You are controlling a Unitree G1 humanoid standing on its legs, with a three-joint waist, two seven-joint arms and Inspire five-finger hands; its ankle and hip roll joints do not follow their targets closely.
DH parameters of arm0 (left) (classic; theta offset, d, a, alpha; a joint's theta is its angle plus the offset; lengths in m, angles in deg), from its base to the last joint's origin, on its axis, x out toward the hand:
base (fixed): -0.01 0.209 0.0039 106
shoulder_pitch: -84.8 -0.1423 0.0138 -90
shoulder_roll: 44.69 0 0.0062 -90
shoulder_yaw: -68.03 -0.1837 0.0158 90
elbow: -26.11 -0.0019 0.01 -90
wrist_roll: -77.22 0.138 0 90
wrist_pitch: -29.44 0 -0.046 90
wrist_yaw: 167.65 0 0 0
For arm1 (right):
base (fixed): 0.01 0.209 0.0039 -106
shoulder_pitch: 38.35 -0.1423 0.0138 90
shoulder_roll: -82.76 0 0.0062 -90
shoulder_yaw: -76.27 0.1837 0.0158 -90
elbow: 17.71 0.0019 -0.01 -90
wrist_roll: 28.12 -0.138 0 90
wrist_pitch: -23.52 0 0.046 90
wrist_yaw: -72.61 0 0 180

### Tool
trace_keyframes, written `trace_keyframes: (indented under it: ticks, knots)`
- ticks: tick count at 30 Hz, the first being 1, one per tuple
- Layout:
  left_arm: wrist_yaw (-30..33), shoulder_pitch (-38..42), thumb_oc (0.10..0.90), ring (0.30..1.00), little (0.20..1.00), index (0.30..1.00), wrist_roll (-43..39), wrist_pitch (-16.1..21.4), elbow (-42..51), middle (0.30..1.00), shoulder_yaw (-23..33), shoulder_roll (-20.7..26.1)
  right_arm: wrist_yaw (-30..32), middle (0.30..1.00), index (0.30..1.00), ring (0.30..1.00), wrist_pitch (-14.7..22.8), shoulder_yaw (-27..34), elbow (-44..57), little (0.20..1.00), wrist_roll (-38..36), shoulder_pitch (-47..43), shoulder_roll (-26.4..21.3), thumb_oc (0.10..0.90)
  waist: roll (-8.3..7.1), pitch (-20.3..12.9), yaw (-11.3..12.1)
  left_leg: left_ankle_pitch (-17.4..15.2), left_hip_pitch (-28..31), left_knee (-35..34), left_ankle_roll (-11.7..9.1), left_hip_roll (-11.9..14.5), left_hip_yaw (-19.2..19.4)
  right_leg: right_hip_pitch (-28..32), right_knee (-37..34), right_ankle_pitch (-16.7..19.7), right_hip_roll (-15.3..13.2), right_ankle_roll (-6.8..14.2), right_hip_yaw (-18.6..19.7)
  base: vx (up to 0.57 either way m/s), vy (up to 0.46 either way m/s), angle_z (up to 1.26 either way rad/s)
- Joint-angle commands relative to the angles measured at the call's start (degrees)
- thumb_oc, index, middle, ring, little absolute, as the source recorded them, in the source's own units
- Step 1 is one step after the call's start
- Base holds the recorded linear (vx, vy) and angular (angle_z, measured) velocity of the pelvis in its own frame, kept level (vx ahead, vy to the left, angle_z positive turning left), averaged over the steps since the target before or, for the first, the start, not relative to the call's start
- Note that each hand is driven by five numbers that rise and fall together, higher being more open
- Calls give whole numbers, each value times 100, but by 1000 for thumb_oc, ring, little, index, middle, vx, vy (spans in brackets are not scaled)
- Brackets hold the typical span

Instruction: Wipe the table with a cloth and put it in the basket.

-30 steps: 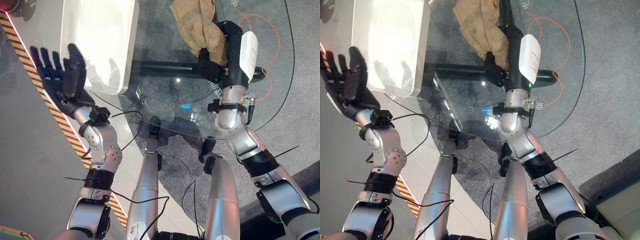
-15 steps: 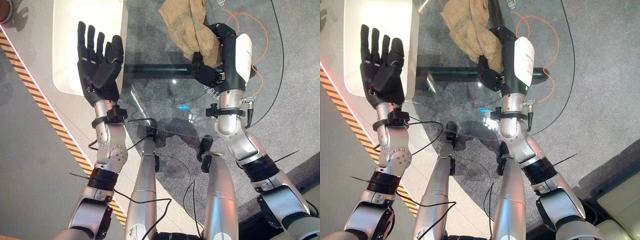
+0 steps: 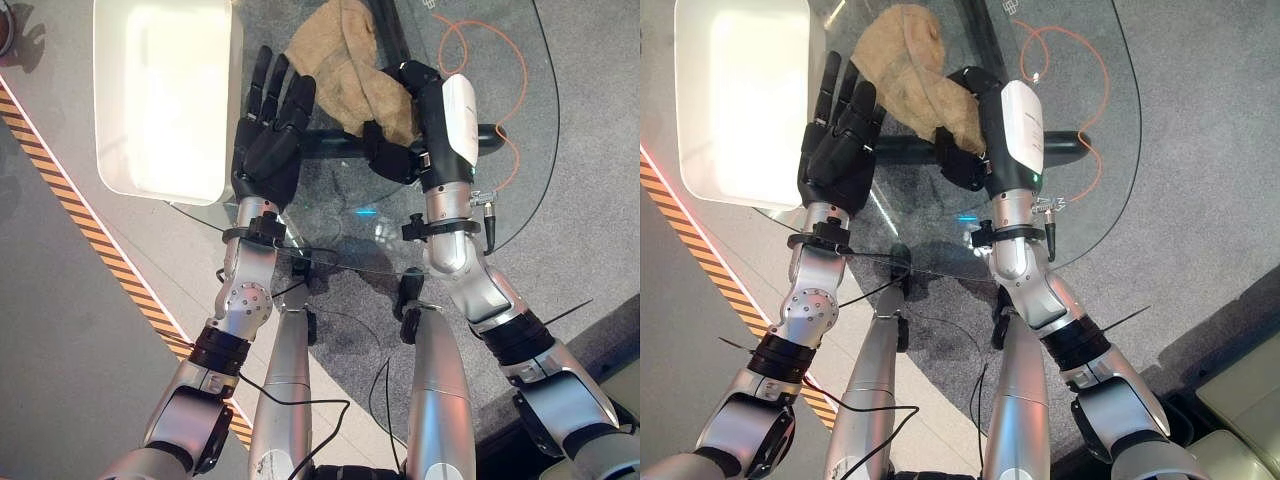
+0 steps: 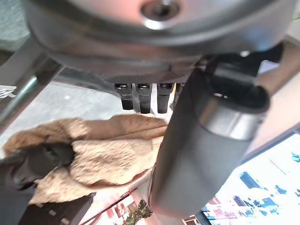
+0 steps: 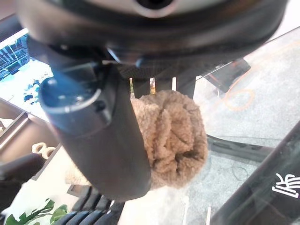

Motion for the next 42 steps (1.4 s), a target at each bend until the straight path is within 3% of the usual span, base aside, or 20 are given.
trace_keyframes:
  ticks: [1, 14, 23, 24, 25, 26, 42]
  knots:
    - [-497, 792, 800, 900, 900, 900, -76, 123, 340, 900, -5, -50, 44, 300, 300, 300, 858, 36, 1286, 200, 197, -1065, 179, 100, -173, -145, -18, -814, 322, 367, 660, -518, 662, 359, -1457, 954, 431, 93, -56, 0, 0, 0]
    - [-681, 967, 800, 900, 900, 900, -391, -63, 207, 900, -114, -182, -335, 300, 300, 300, 703, -301, 1323, 200, 165, -1249, 294, 100, -184, -145, -15, -800, 312, 330, 639, -532, 662, 357, -1527, 971, 414, 102, -66, 0, 0, 0]
    - [-734, 1053, 800, 900, 900, 900, -181, 125, 179, 900, -131, -217, -436, 300, 300, 300, 573, -422, 1281, 200, 165, -1337, 329, 100, -193, -145, 4, -785, 329, 288, 630, -532, 661, 376, -1561, 974, 397, 101, -94, 0, 0, 0]
    - [-720, 1051, 443, 594, 543, 594, -150, 158, 193, 594, -131, -212, -438, 300, 300, 300, 565, -420, 1286, 200, 163, -1335, 329, 100, -193, -145, 5, -786, 328, 291, 630, -533, 662, 376, -1559, 972, 396, 101, -96, 0, 0, 0]
    - [-663, 1049, 171, 361, 271, 361, -58, 243, 206, 361, -128, -205, -437, 300, 300, 300, 537, -426, 1300, 200, 180, -1328, 334, 100, -192, -145, 9, -787, 331, 291, 629, -538, 658, 380, -1562, 974, 395, 101, -99, 0, 0, 0]
    - [-655, 1048, 100, 300, 200, 300, -30, 262, 207, 300, -127, -203, -440, 300, 300, 300, 530, -424, 1301, 200, 183, -1327, 339, 100, -191, -145, 10, -788, 332, 291, 630, -539, 656, 380, -1560, 974, 396, 102, -99, 0, 0, 0]
    - [-385, 990, 100, 300, 200, 300, 346, 1086, 291, 300, 35, -271, -498, 302, 302, 302, 570, -347, 1262, 203, 262, -1271, 419, 103, -221, -145, 38, -794, 336, 291, 637, -567, 613, 377, -1553, 974, 411, 100, -94, 0, 0, 0]
